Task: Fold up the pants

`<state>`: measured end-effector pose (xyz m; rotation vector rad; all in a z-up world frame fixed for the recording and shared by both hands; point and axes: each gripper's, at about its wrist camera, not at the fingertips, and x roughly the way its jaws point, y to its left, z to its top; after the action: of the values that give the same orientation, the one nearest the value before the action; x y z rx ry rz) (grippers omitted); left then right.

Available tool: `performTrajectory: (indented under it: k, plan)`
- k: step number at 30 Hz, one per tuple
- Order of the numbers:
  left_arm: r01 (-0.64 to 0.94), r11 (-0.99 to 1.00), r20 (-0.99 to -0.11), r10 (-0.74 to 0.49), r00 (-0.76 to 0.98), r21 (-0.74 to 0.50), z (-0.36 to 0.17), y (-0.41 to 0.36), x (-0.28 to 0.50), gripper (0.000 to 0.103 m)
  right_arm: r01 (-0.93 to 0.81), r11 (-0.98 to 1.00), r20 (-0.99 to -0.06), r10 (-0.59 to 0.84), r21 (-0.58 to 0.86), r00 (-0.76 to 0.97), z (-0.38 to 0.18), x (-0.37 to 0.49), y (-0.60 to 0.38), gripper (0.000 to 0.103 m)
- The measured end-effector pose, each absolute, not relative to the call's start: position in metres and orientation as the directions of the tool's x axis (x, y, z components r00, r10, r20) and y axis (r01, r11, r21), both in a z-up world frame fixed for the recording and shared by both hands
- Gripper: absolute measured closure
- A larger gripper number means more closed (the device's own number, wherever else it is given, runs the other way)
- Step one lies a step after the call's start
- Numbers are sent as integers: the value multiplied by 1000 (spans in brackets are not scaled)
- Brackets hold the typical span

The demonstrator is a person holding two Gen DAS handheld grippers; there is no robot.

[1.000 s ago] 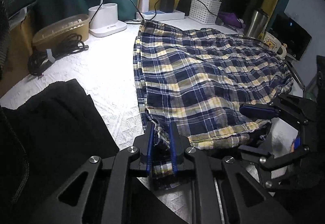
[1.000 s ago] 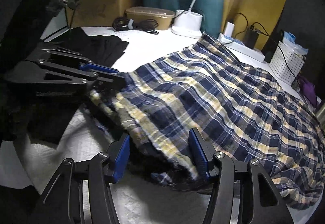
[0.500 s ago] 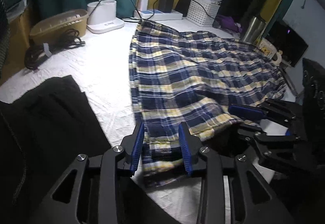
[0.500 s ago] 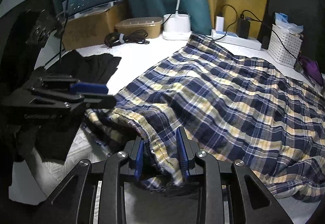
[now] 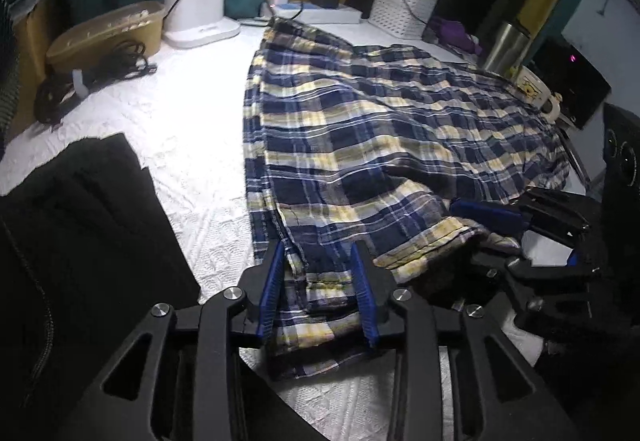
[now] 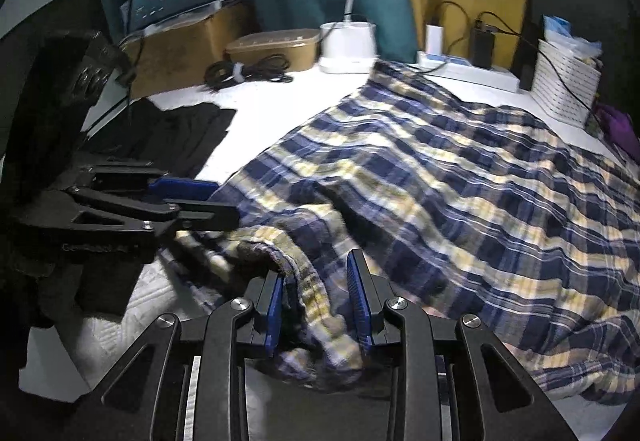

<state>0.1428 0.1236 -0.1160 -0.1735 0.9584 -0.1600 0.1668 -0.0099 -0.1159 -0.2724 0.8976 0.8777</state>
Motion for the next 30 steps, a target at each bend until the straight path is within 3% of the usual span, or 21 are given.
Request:
performTrajectory:
  k: [1, 6, 7, 8, 30]
  plan:
    - [68, 976, -798, -210, 564, -209, -115, 123, 142, 93, -772, 618, -778, 555, 147, 296, -117, 165, -8, 72]
    - [64, 982, -778, -182, 602, -180, -104, 130, 134, 99, -797, 586, -770, 573, 146, 281, -114, 157, -4, 73]
    - [58, 982, -775, -177, 607, -179, -102, 132, 132, 99, -805, 576, -770, 577, 145, 274, -113, 155, -3, 78]
    - [53, 982, -771, -173, 613, -179, -99, 135, 130, 99, -812, 567, -770, 578, 140, 271, -112, 153, -2, 89]
    - [25, 995, -817, -94, 569, -97, -116, 131, 107, 99, -845, 515, -799, 565, 146, 207, -115, 119, -10, 91]
